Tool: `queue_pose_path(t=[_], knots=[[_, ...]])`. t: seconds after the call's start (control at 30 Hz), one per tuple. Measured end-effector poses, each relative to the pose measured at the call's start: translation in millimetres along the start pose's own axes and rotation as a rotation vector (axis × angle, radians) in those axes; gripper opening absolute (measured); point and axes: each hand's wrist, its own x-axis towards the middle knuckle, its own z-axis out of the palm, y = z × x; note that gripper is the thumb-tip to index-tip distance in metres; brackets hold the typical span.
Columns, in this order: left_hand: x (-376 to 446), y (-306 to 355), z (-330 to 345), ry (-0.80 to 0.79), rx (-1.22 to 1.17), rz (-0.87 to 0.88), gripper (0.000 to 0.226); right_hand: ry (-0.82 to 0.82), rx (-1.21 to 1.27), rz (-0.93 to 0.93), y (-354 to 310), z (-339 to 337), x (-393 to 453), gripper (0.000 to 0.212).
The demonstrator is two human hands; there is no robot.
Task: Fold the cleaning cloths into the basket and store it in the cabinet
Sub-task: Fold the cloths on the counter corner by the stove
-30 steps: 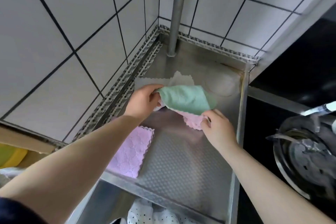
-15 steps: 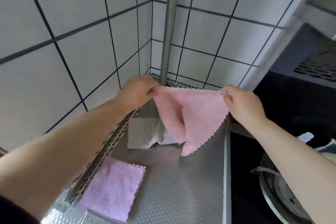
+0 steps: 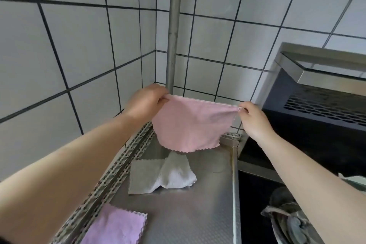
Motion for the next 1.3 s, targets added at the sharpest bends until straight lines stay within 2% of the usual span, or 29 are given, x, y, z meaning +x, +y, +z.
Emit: queue_pose_path(t=[0.13,0.3,0.47,0.6,0.73,0.83,0.97,1.1,1.2,1.3], knots=[[-41,8,0,-0.061,0.116,0.106,0.010,-0.038,-0.076,-0.049,26,4,-37,0.028],[-124,23,8,-0.136,0.189,0.176,0.010,-0.181,-0.106,-0.089,71,17,-108,0.031],[-216,37,27,-0.329,0.263,0.218,0.022,-0.484,-0.246,-0.240,124,36,-182,0.028],[-268,53,40,-0.461,0.277,0.184,0.018,-0.616,-0.281,-0.152,148,52,-223,0.028],[-310,69,53,-0.648,0.291,0.133,0.023,-0.714,-0.271,-0.029,159,51,-252,0.018],[-328,78,58,-0.747,0.205,0.101,0.015,-0.769,-0.254,0.005,164,49,-261,0.013],[-342,95,57,-0.869,0.044,-0.139,0.021,-0.790,-0.213,0.049,170,48,-271,0.015],[-347,95,59,-0.861,-0.123,-0.356,0.017,-0.781,-0.207,0.083,175,49,-273,0.017],[-346,89,66,-0.746,-0.252,-0.592,0.017,-0.726,-0.181,0.131,180,54,-270,0.016],[-343,79,77,-0.556,-0.376,-0.828,0.026,-0.608,-0.120,0.188,182,64,-259,0.015]])
